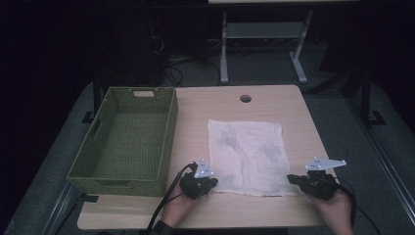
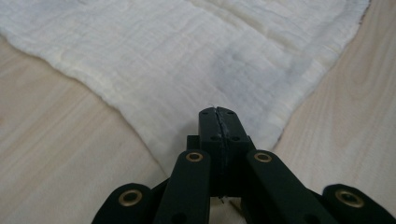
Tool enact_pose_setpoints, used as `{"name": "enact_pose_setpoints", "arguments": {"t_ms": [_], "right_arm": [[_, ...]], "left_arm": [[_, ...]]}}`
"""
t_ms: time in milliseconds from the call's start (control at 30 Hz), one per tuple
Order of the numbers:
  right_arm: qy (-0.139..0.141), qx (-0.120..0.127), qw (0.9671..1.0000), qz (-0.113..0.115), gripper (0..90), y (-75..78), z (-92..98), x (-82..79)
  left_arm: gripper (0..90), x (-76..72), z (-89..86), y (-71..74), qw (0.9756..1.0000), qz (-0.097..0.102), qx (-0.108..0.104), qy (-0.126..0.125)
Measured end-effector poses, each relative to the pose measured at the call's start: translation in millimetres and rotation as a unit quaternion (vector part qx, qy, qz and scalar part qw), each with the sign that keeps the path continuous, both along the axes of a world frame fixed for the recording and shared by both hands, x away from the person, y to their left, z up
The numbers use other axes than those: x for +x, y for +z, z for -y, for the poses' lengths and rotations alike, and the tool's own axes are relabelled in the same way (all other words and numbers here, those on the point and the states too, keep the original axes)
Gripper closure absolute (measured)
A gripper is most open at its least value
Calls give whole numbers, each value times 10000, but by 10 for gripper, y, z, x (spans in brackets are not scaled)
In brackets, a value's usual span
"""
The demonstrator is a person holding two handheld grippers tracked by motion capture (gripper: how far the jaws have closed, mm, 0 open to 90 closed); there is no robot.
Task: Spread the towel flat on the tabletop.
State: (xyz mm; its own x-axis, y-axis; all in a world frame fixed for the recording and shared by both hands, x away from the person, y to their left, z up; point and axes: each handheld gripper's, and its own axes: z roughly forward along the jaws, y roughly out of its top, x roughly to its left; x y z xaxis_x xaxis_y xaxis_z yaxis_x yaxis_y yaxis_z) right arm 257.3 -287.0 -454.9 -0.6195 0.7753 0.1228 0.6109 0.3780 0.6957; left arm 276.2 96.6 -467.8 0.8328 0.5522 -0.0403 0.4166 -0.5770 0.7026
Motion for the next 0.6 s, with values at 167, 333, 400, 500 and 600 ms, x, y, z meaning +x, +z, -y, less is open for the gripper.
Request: {"name": "enact_pose_setpoints", "arguments": {"t_ms": [167, 333, 400, 500, 600], "right_arm": [[20, -124, 9998, -175, 898, -73, -6, -56], [40, -262, 9994, -204, 898, -107, -29, -83], [54, -272, 9994, -194, 898, -108, -30, -83], [85, -358, 9992, -176, 898, -100, -72, -107], [159, -457, 9988, -105, 898, -95, -103, -146]], "left_arm": [[896, -21, -32, 4, 10000, -39, 21, 28], [896, -74, -108, 8, 9999, -100, -4, 71], [896, -90, -127, 6, 9999, -103, -21, 90], [896, -134, -166, 3, 9998, -122, -53, 132], [896, -181, -204, 2, 9997, -151, -83, 144]]}}
